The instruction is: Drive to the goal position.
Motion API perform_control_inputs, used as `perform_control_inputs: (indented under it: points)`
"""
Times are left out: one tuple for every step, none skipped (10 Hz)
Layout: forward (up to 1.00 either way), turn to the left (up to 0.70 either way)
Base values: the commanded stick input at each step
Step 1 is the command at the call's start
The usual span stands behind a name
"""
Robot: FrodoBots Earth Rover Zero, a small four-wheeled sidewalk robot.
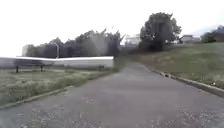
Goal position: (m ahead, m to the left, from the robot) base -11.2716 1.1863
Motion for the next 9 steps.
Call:
perform_control_inputs:
  points:
    - [0.00, 0.45]
    - [0.00, 0.45]
    - [0.00, 0.45]
    - [0.00, 0.45]
    - [0.00, 0.45]
    - [0.00, 0.45]
    - [0.00, 0.45]
    - [0.00, 0.45]
    - [0.00, 0.45]
